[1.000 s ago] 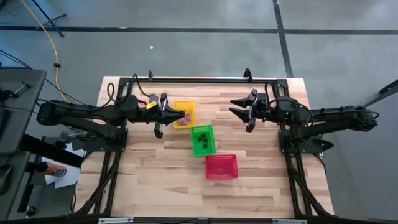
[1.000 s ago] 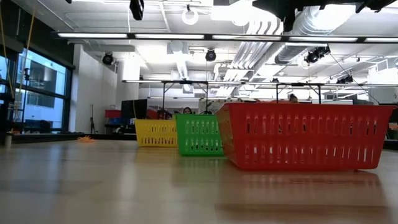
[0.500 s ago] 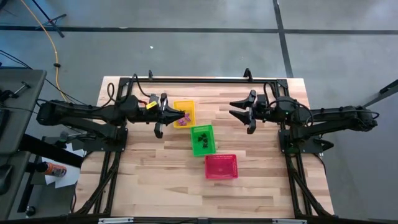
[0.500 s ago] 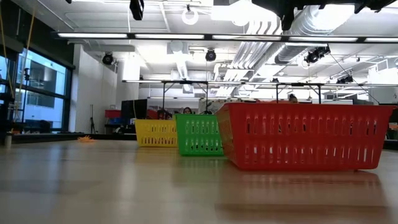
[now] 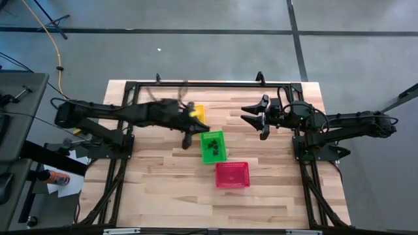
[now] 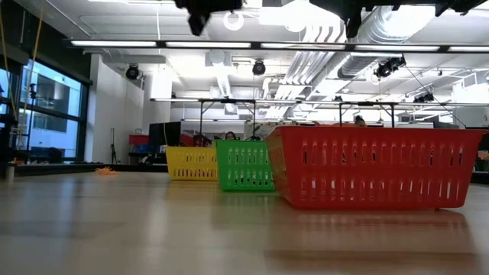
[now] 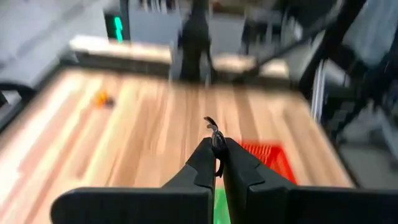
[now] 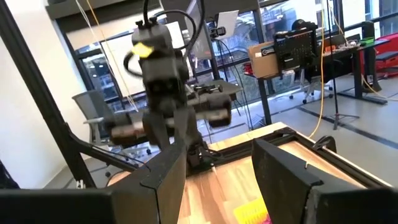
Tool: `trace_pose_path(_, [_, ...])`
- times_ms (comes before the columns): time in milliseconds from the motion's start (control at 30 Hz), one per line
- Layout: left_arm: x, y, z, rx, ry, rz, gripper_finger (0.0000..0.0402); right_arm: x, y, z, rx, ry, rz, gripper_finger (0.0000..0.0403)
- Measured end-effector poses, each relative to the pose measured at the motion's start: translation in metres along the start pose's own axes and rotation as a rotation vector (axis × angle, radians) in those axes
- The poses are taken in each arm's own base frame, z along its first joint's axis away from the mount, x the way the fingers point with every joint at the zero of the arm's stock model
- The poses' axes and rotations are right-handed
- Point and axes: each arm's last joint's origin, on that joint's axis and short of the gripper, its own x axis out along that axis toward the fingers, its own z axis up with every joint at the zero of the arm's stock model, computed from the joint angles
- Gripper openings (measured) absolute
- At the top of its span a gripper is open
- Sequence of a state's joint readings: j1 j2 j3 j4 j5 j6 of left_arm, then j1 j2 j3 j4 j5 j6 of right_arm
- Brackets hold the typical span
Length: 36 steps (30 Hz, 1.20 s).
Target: Sort Halloween decoration
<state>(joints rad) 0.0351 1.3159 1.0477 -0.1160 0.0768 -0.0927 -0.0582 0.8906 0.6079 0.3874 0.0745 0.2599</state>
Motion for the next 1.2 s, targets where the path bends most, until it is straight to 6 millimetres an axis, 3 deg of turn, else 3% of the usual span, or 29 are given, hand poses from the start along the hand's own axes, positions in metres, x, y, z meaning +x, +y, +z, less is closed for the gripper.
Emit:
trace_pose_path(167, [0.039,0.003,-0.017,0.059,0.226,0.005,0.0,0.0,0.0,0.0,-0.006,0.0,0.0,0.0178])
trace_pose_path(567, [0.112,0.016,-0.089,0.065,0.512,0.013,0.0003,0.0,0.0,0.0,-0.007,0.002,0.0,0.0178])
trace_pose_path(833, [0.132,0.02,-0.118,0.038,0.602,0.022,0.0003,0.0,0.0,-0.001,-0.007,0.008,-0.002,0.0178])
trace_pose_path(1200, [0.136,0.021,-0.122,0.042,0.604,0.033,0.0003,0.0,0.0,-0.001,-0.008,0.012,-0.003,0.0178])
